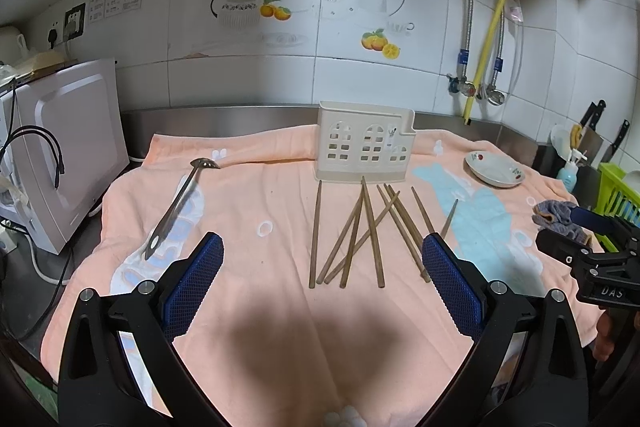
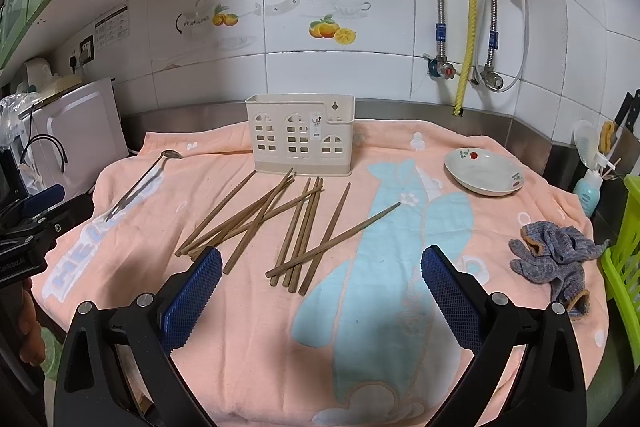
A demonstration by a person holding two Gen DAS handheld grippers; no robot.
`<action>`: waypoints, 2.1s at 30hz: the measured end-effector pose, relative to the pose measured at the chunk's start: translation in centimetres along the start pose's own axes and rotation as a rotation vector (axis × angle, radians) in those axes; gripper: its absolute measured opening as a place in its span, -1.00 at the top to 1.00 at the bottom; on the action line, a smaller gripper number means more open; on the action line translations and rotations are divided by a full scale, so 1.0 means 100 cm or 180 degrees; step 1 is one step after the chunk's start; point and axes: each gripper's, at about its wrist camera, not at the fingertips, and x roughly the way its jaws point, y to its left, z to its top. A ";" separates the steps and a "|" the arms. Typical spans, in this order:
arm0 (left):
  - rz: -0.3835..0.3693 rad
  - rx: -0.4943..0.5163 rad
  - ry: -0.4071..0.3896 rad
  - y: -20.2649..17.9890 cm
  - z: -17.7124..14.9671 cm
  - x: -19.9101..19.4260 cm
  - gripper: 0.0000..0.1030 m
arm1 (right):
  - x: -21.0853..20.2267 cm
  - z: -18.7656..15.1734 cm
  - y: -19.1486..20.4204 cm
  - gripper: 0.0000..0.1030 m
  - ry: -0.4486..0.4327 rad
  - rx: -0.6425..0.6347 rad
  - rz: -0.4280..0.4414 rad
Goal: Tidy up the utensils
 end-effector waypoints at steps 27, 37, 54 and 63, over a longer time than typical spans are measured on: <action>0.0011 -0.0058 0.0131 0.010 0.004 0.021 -0.90 | 0.024 0.006 0.006 -0.88 0.0152 -0.0004 0.0033; 0.0029 -0.0098 0.0187 0.019 0.004 0.034 -0.90 | 0.049 0.001 0.002 -0.88 0.0339 0.0128 0.0062; -0.0072 -0.0173 0.0288 0.052 -0.001 0.069 -0.90 | 0.120 -0.010 -0.001 -0.48 0.0816 0.0698 0.0116; -0.0138 -0.0143 0.0379 0.069 -0.004 0.091 -0.90 | 0.164 -0.018 -0.009 0.07 0.1043 0.1190 0.0063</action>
